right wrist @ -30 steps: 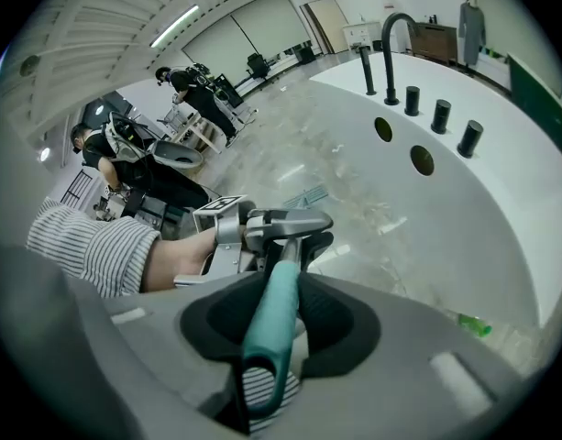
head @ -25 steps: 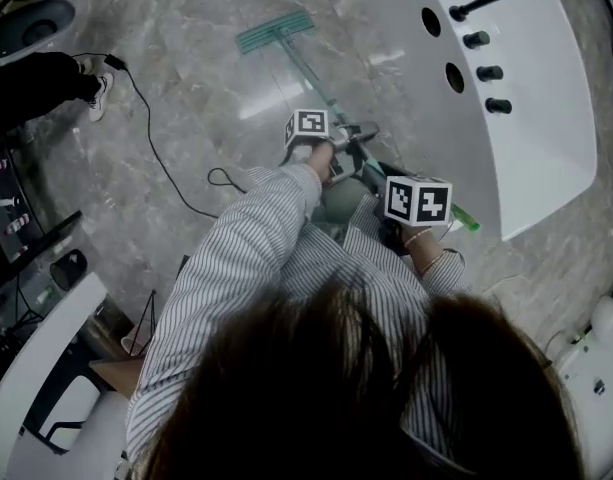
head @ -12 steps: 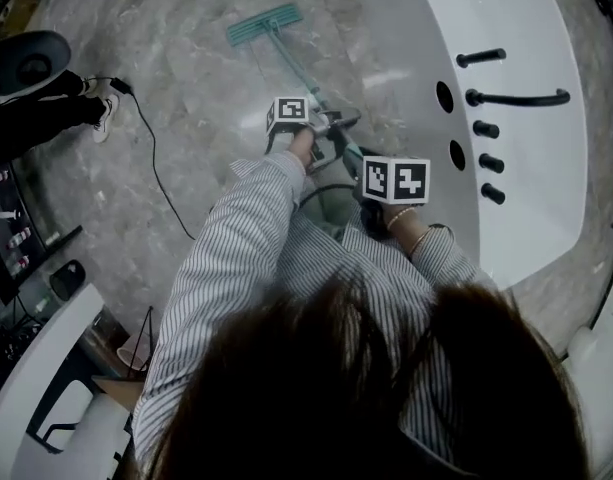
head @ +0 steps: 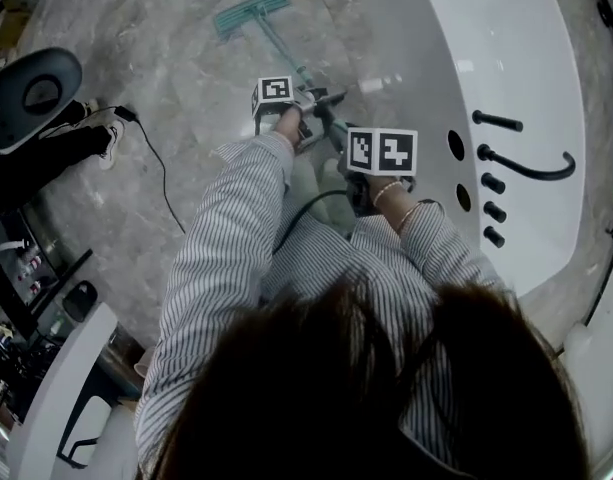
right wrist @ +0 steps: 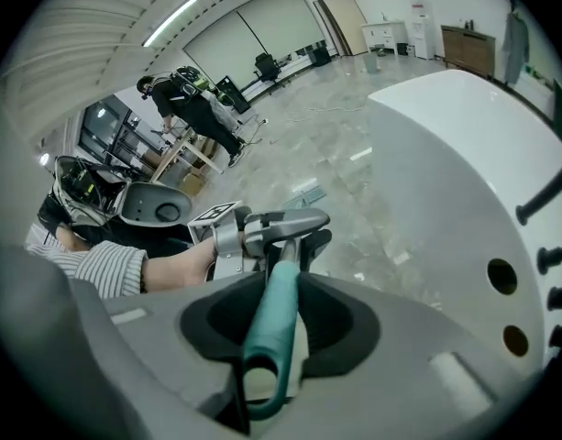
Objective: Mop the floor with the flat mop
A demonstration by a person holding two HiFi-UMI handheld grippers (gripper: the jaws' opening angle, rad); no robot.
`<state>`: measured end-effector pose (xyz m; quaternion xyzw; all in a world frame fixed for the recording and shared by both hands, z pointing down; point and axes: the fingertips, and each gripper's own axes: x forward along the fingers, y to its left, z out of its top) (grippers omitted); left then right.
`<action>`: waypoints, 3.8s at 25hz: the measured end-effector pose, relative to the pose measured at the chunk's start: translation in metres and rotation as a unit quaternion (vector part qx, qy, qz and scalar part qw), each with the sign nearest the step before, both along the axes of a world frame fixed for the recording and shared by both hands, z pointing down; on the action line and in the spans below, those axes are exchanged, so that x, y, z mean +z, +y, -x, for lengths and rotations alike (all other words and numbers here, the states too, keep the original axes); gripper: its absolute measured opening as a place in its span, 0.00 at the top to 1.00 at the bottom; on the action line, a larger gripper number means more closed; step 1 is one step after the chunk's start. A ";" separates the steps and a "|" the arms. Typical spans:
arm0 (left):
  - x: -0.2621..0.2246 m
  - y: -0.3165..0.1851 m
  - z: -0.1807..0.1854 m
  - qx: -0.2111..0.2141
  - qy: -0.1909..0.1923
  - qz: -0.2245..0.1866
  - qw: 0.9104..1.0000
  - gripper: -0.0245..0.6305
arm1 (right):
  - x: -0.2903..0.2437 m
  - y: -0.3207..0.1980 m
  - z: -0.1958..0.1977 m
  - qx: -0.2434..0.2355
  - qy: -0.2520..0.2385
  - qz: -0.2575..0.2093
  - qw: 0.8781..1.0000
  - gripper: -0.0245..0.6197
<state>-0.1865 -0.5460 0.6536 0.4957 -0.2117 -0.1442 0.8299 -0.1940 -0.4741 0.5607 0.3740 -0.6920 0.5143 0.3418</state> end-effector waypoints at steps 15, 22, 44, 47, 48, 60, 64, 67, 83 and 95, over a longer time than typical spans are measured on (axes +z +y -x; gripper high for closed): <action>0.009 -0.106 0.105 0.049 -0.017 0.004 0.999 0.79 | 0.009 -0.105 0.112 0.016 0.011 0.017 1.000 0.78; 0.015 -0.100 0.105 0.042 -0.019 0.009 0.999 0.80 | 0.014 -0.098 0.110 0.013 0.012 0.018 1.000 0.78; -0.010 0.102 -0.077 -0.033 -0.003 -0.004 0.999 0.79 | -0.011 0.103 -0.083 -0.007 -0.027 -0.005 1.000 0.78; -0.013 0.148 -0.113 -0.016 0.002 0.007 1.000 0.79 | -0.011 0.146 -0.118 -0.017 -0.017 0.003 1.000 0.78; -0.012 0.162 -0.124 -0.008 0.001 0.010 1.000 0.79 | -0.011 0.160 -0.128 -0.019 -0.015 0.006 1.000 0.78; -0.011 0.321 -0.200 0.064 0.020 0.016 0.998 0.81 | -0.012 0.317 -0.193 0.025 -0.006 0.025 0.999 0.78; -0.011 0.378 -0.205 0.081 0.021 0.014 0.996 0.81 | -0.008 0.375 -0.194 0.048 -0.008 0.023 0.999 0.78; -0.009 0.423 -0.212 0.077 0.026 0.021 0.996 0.82 | -0.007 0.421 -0.199 0.063 -0.005 0.025 0.998 0.78; -0.014 0.605 -0.309 0.047 0.034 0.027 0.998 0.82 | -0.016 0.602 -0.300 0.056 -0.004 0.014 0.998 0.78; -0.013 0.755 -0.409 0.065 0.033 0.021 0.997 0.82 | -0.013 0.751 -0.401 0.037 -0.008 0.013 0.999 0.78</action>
